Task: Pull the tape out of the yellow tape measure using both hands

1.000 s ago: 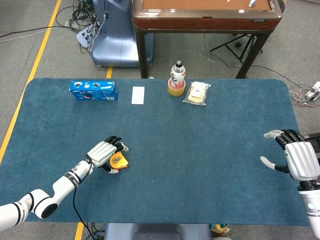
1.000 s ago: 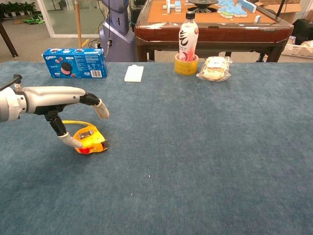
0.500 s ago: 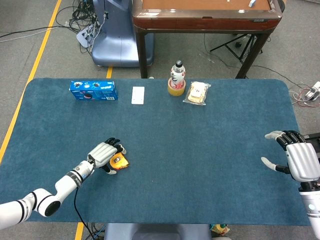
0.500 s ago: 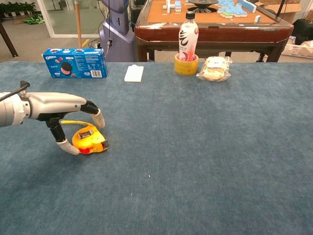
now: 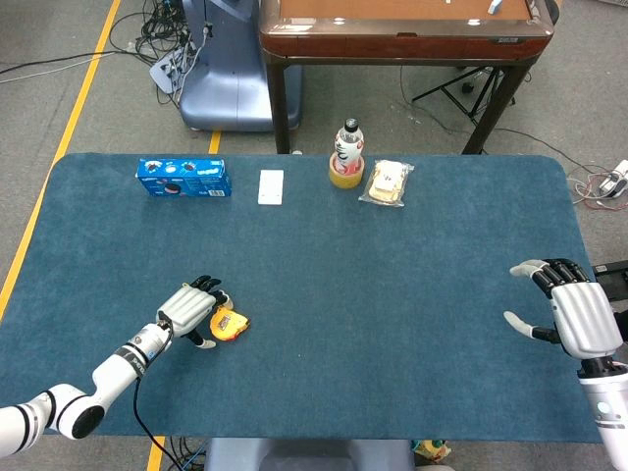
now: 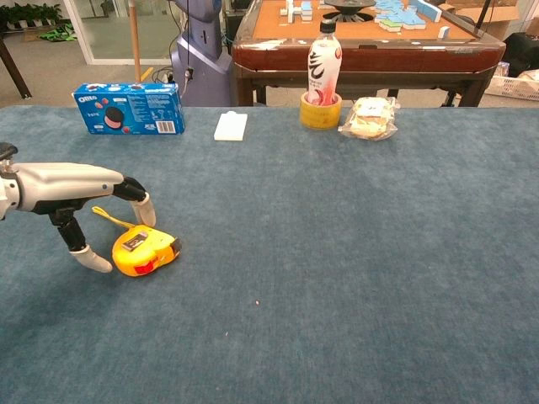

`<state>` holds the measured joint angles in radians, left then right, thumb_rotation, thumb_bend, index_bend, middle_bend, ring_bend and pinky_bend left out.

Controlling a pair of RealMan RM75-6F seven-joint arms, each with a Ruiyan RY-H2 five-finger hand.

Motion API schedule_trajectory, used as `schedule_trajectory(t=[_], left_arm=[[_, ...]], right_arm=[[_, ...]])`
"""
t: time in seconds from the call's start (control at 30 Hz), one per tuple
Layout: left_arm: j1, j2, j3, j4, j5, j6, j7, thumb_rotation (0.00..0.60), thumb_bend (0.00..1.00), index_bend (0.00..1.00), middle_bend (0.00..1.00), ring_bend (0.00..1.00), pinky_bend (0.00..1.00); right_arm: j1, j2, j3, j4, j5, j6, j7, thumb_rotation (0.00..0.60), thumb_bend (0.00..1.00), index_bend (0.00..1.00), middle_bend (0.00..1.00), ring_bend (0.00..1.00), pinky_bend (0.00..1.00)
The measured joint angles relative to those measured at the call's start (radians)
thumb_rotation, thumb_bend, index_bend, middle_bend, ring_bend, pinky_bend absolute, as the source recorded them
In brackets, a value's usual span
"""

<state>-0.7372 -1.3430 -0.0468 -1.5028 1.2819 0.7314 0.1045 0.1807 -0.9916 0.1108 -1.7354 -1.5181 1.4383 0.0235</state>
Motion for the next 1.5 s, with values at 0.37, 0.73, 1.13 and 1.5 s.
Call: schedule_trajectory(t=[0.37, 0.73, 1.13, 1.5], left_arm=[[0.026, -0.071, 0.015, 0.056, 0.059, 0.092, 0.018, 0.6, 0.11, 0.27, 0.29, 0.07, 0.0], [0.034, -0.097, 0.031, 0.096, 0.069, 0.107, 0.049, 0.6, 0.11, 0.28, 0.29, 0.08, 0.0], [0.032, -0.125, 0.033, 0.136, 0.108, 0.121, 0.014, 0.6, 0.11, 0.3, 0.29, 0.11, 0.0], [0.028, -0.147, 0.04, 0.185, 0.134, 0.124, -0.016, 0.6, 0.11, 0.4, 0.4, 0.19, 0.0]], right_arm=[[-0.011, 0.011, -0.004, -0.01, -0.002, 0.013, -0.002, 0.6, 0.24, 0.34, 0.33, 0.27, 0.22], [-0.017, 0.014, -0.007, -0.011, -0.004, 0.019, 0.0, 0.6, 0.24, 0.34, 0.33, 0.27, 0.22], [-0.017, 0.015, -0.005, -0.013, 0.003, 0.015, -0.009, 0.6, 0.24, 0.34, 0.33, 0.27, 0.22], [-0.017, 0.016, -0.005, -0.022, 0.01, 0.009, -0.022, 0.6, 0.24, 0.34, 0.33, 0.27, 0.22]])
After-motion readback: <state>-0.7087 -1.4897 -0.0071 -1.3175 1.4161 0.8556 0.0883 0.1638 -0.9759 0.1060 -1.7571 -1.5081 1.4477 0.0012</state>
